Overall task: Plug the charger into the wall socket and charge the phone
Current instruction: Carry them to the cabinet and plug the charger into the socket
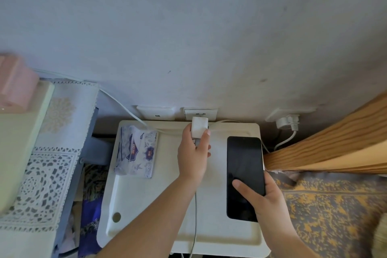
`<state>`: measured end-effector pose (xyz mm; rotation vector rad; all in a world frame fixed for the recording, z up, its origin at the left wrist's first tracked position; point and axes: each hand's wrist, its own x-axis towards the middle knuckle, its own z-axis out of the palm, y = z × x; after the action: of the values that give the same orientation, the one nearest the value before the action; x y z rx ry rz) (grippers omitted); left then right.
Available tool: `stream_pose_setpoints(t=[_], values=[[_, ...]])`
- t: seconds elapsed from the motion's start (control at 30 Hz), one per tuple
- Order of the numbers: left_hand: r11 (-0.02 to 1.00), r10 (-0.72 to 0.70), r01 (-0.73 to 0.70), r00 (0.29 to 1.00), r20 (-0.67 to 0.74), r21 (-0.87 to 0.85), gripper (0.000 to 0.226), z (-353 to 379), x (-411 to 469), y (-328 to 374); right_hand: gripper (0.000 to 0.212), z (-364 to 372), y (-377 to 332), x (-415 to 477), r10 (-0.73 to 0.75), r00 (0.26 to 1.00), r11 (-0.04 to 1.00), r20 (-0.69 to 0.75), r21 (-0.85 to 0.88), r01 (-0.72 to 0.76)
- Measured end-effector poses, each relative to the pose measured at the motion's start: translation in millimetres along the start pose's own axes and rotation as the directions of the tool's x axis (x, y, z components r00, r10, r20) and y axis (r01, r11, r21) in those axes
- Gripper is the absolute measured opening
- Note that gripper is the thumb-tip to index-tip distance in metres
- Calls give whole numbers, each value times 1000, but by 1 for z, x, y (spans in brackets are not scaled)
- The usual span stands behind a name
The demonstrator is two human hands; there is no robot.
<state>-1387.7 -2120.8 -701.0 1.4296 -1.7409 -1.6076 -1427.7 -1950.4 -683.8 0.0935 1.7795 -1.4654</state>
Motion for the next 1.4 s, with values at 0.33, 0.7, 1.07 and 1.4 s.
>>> stream_pose_setpoints(t=[0.33,0.7,1.07,1.4], values=[[958,167,-148,984,-58,246,27,-2,5,1,30,2,1,-3,6,1000,1000,-2,-24,-6],[908,186,-109,970,-156,405,20,7,7,7,30,-7,2,-10,3,1000,999,-8,-48,-3],[883,205,-92,958,-202,460,23,13,6,9,30,-5,5,-10,3,1000,1000,-6,-31,-3],[900,186,-70,955,-233,430,25,19,8,8,35,-5,5,-10,-22,1000,996,12,-87,23]])
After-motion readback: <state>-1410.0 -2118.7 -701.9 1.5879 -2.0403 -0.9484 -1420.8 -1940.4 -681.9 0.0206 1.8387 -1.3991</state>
